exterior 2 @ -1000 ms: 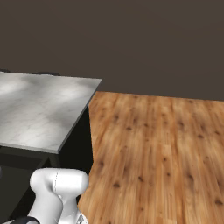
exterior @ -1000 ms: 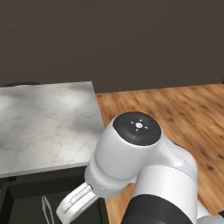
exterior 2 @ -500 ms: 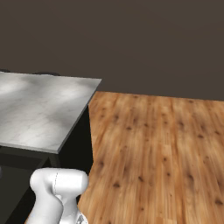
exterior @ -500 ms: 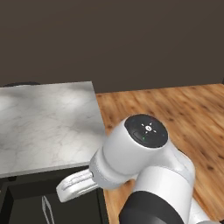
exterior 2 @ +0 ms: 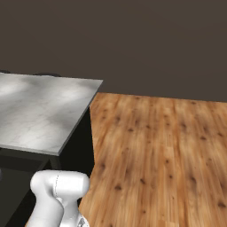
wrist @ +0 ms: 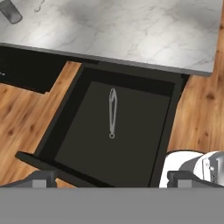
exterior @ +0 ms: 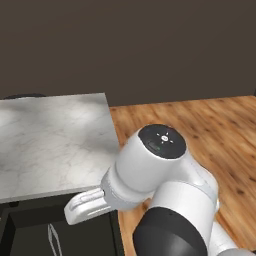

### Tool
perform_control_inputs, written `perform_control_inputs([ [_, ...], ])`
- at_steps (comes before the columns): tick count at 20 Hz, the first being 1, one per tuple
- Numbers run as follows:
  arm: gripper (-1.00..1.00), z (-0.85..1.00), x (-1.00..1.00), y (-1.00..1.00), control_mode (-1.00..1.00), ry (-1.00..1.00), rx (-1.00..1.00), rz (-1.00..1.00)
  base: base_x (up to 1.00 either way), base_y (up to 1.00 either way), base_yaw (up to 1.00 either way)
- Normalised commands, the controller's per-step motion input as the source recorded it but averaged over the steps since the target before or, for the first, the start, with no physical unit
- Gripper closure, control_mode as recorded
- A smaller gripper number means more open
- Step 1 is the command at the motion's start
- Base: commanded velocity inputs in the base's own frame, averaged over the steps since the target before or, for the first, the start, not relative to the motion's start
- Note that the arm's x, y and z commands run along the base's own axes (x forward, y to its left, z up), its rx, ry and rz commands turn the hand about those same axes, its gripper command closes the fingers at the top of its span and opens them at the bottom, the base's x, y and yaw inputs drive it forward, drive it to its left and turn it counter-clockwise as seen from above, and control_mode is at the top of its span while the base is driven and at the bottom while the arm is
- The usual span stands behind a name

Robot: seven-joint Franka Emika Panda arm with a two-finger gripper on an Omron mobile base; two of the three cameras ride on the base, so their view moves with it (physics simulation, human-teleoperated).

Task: Take the tongs from the drawer on the left and place them on the dining counter next to the tray containing the hot dog.

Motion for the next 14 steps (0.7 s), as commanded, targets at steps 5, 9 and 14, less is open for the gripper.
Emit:
perform_control_inputs([
  [5, -1.00, 0.00, 0.14, 0.00, -1.00, 0.08, 0.00, 0.00, 0.00, 0.00, 0.00],
  [9, -1.00, 0.00, 0.23, 0.00, -1.00, 0.09, 0.00, 0.00, 0.00, 0.00, 0.00],
  [14, -1.00, 0.09, 0.44, 0.00, -1.00, 0.14, 0.02, -0.01, 0.00, 0.00, 0.00],
])
